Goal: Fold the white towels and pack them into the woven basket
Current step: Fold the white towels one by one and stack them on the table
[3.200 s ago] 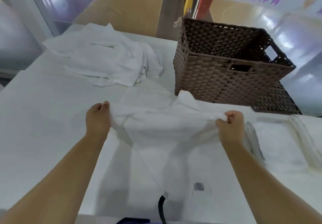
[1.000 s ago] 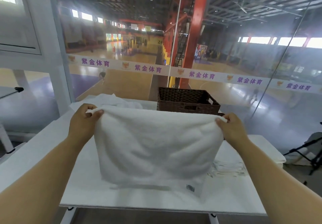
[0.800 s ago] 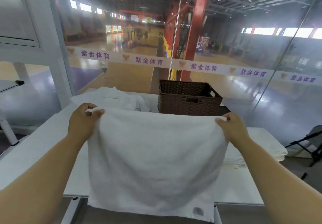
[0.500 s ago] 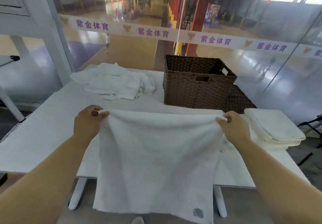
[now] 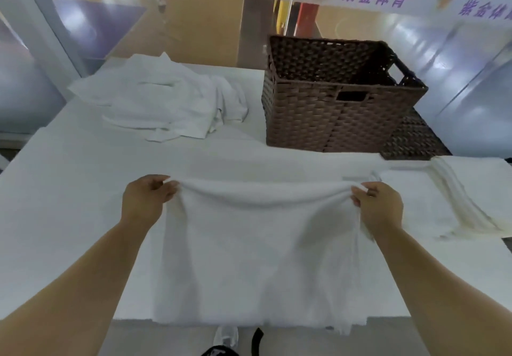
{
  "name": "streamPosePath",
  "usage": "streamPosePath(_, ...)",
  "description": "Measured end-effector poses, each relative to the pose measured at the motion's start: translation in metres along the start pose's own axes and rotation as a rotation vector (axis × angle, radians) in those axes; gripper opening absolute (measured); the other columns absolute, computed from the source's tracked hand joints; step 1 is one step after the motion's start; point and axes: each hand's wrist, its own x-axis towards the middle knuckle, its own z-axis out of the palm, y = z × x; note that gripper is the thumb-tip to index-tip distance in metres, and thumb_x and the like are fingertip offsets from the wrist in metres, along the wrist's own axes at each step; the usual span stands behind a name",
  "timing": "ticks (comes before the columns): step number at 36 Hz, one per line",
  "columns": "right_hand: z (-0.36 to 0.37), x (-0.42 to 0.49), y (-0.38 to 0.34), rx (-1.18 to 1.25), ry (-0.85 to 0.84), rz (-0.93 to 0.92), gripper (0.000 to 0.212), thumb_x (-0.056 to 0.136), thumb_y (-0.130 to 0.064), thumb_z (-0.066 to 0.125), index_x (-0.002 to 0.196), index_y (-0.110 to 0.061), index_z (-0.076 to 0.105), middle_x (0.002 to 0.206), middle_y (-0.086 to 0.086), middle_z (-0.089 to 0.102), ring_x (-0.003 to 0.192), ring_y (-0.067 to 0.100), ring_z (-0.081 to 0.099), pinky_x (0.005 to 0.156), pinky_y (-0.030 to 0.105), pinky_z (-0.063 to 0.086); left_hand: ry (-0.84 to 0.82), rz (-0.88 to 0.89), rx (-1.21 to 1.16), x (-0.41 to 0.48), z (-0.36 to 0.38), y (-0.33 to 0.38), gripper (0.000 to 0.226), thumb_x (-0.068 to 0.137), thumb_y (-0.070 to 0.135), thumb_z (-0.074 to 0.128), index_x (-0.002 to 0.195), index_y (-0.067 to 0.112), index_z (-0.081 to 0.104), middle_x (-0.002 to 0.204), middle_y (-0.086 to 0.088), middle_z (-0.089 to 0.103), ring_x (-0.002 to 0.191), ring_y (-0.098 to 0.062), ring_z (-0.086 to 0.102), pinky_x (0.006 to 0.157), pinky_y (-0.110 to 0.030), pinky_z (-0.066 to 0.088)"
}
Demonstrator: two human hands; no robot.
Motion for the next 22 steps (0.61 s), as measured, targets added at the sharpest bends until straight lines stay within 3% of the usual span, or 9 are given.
streamPosePath(3,0.015,0.023,-0.006,-0.058,-0.082,-0.060,0.016,0.086,-0.015,0.060,0.070,-0.012,0.062,0.071,0.008,0.063,0.069,0.020,0.055,0.058,0.027,0.040,-0.033,0.029,0.057,0.028,0.017,0.001,0.015,0.078,0.027,0.074,0.088,0.037,0.072,0.100,0.000,0.072,0.094,-0.021,0.067,0.091,-0.032,0.048)
streamPosePath(4,0.021,0.030,-0.008,-0.066,-0.134,-0.063,0.009,0.087,-0.013,0.059,0.079,-0.016,0.062,0.079,0.004,0.060,0.075,0.018,0.053,0.057,0.024,0.037,-0.046,0.029,0.090,0.038,0.024,0.001,0.025,0.081,0.026,0.072,0.104,0.033,0.069,0.112,0.005,0.067,0.100,-0.015,0.063,0.090,-0.027,0.044)
streamPosePath(6,0.032,0.042,-0.007,-0.021,-0.224,-0.020,0.029,0.090,-0.004,0.058,0.118,-0.013,0.058,0.109,0.000,0.056,0.098,0.013,0.052,0.071,0.014,0.039,-0.108,0.001,0.099,0.051,0.038,0.000,0.045,0.083,0.021,0.071,0.126,0.023,0.057,0.121,0.011,0.056,0.107,-0.007,0.055,0.090,-0.022,0.038)
streamPosePath(9,0.051,0.055,0.001,0.020,-0.281,0.073,0.049,0.089,-0.007,0.064,0.135,-0.006,0.048,0.130,0.008,0.054,0.109,0.011,0.049,0.087,0.020,0.042,-0.214,-0.020,0.263,0.059,0.055,-0.007,0.039,0.084,0.025,0.069,0.122,0.025,0.059,0.125,0.007,0.057,0.116,-0.011,0.054,0.094,-0.028,0.042)
streamPosePath(12,0.072,0.056,0.014,-0.089,-0.413,0.087,0.047,0.089,-0.011,0.064,0.134,-0.007,0.050,0.132,0.008,0.054,0.117,0.018,0.052,0.098,0.031,0.042,-0.294,0.014,0.462,0.058,0.069,-0.024,0.025,0.086,0.030,0.067,0.110,0.026,0.065,0.123,0.004,0.060,0.112,-0.014,0.055,0.086,-0.025,0.041)
streamPosePath(14,0.084,0.051,0.023,-0.234,-0.480,0.050,0.045,0.089,-0.018,0.065,0.133,-0.013,0.053,0.133,0.009,0.056,0.121,0.022,0.053,0.097,0.030,0.041,-0.390,0.042,0.537,0.054,0.077,-0.037,0.030,0.088,0.032,0.064,0.117,0.023,0.064,0.128,0.005,0.058,0.114,-0.015,0.055,0.092,-0.025,0.041)
streamPosePath(17,0.099,0.043,0.037,-0.499,-0.649,-0.048,0.051,0.091,-0.030,0.061,0.140,-0.022,0.046,0.146,0.001,0.044,0.130,0.020,0.044,0.100,0.024,0.033,-0.572,0.116,0.827,0.050,0.088,-0.058,0.053,0.092,0.038,0.055,0.141,0.022,0.042,0.153,0.000,0.029,0.141,-0.018,0.026,0.115,-0.030,0.020)
streamPosePath(19,0.109,0.041,0.043,-0.649,-0.786,-0.076,0.064,0.093,-0.034,0.058,0.148,-0.020,0.029,0.157,0.000,0.020,0.141,0.019,0.027,0.109,0.026,0.024,-0.660,0.179,1.031,0.050,0.094,-0.067,0.067,0.094,0.047,0.047,0.150,0.025,0.019,0.159,0.000,-0.003,0.146,-0.020,-0.004,0.117,-0.031,0.003)
streamPosePath(22,0.120,0.041,0.045,-0.811,-0.886,-0.115,0.086,0.091,-0.036,0.060,0.152,-0.017,0.004,0.159,0.002,-0.016,0.147,0.022,-0.003,0.115,0.034,0.019,-0.683,0.203,1.104,0.056,0.102,-0.073,0.075,0.092,0.053,0.044,0.151,0.028,0.004,0.156,-0.002,-0.021,0.143,-0.025,-0.019,0.116,-0.035,-0.006)
